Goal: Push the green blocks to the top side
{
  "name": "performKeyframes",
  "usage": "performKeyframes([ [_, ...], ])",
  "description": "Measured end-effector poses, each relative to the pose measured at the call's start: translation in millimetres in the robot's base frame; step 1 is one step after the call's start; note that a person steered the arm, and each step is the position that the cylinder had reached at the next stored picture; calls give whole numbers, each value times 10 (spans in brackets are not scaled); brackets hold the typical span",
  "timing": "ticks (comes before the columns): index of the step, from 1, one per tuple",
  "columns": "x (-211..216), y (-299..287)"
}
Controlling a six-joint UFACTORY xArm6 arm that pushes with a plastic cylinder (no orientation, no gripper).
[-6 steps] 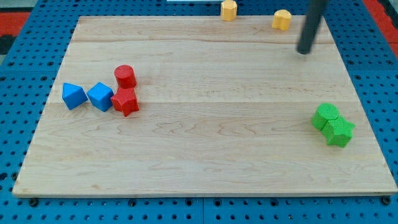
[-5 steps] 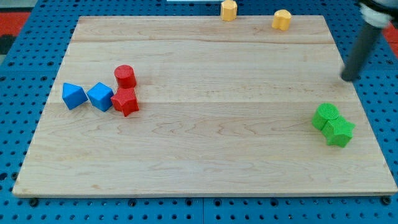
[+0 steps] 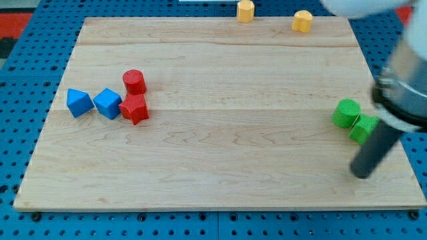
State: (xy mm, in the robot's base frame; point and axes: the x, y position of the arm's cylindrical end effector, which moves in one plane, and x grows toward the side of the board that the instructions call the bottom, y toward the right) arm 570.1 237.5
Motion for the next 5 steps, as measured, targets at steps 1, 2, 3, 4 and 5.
performKeyframes([
  [1,-280,500],
  [2,-616,-16],
  [3,-1199,-257],
  [4,-1639,-579],
  [5,-2187,-727],
])
